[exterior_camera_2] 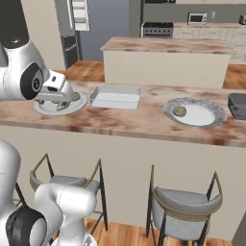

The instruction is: Place two dumplings into each of the tupperware containers and then place the containers in the fridge.

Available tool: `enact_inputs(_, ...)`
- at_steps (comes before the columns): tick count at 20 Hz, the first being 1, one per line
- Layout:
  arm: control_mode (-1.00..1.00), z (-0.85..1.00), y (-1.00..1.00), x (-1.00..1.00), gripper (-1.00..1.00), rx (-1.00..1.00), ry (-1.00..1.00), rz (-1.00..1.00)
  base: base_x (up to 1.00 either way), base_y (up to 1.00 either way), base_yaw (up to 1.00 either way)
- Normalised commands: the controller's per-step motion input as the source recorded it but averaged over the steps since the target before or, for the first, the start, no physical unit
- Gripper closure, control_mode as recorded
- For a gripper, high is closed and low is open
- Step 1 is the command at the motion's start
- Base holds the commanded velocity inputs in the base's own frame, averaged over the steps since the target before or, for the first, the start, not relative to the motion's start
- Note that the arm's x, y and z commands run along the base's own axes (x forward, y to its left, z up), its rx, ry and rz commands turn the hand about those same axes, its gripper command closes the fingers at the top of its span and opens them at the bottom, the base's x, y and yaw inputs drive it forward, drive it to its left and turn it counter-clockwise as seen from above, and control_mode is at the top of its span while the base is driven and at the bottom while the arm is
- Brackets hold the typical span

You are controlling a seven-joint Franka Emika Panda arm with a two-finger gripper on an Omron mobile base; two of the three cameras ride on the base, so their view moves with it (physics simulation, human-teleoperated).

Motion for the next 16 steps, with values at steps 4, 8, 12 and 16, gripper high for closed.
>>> enact_inputs(4,-1.0,-0.41,0.22,0.54,-1.0,0.06,-0.01,-0.01,0.0,0.0,0.0)
enact_inputs(8,-1.0,-0.38,0.22,0.43,-1.0,0.16,0.0,0.0,0.0,0.0,0.0)
enact_inputs(12,-1.0,-0.02,0.34,0.4,-1.0,0.02,0.01,0.0,0.0,0.0,0.0)
enact_inputs(16,-1.0,0.0,0.34,0.2,-1.0,0.0,0.26,0.0,0.0,0.0,0.0)
